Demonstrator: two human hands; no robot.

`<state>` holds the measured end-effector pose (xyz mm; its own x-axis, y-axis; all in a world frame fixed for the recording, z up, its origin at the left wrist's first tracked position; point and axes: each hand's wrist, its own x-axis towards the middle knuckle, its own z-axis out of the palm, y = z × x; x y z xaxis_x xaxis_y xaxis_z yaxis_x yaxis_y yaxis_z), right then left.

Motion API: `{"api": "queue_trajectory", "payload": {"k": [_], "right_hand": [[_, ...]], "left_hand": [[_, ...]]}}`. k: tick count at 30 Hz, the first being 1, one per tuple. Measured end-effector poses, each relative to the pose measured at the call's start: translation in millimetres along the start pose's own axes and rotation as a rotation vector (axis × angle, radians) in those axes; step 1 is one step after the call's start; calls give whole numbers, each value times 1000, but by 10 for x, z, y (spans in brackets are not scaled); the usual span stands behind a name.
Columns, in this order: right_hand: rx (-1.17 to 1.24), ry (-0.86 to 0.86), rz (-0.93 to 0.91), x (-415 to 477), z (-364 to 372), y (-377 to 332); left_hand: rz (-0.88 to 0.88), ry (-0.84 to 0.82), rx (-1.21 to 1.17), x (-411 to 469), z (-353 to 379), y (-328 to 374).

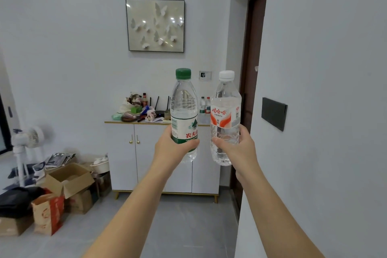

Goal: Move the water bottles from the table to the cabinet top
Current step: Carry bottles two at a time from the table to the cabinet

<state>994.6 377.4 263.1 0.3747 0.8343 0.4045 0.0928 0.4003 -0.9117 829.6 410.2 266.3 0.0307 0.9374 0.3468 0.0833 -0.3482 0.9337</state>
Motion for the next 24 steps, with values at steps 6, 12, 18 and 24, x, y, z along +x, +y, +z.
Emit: {"api": "queue_trajectory", "payload": {"k": [6, 12, 18, 24], "right_hand": [[-16, 12, 20, 531, 143, 372], [-26, 60, 36, 1282, 435, 864], [-47, 110, 41, 2176, 803, 1242], [-61, 159, 45, 2854, 1024, 1613]], "left_hand": [[-11, -23, -7, 670, 147, -338], [28, -82, -11, 1563, 260, -752], [8, -131, -36, 2605, 290, -1090], [-17, -151, -51, 3416, 349, -1486]]}}
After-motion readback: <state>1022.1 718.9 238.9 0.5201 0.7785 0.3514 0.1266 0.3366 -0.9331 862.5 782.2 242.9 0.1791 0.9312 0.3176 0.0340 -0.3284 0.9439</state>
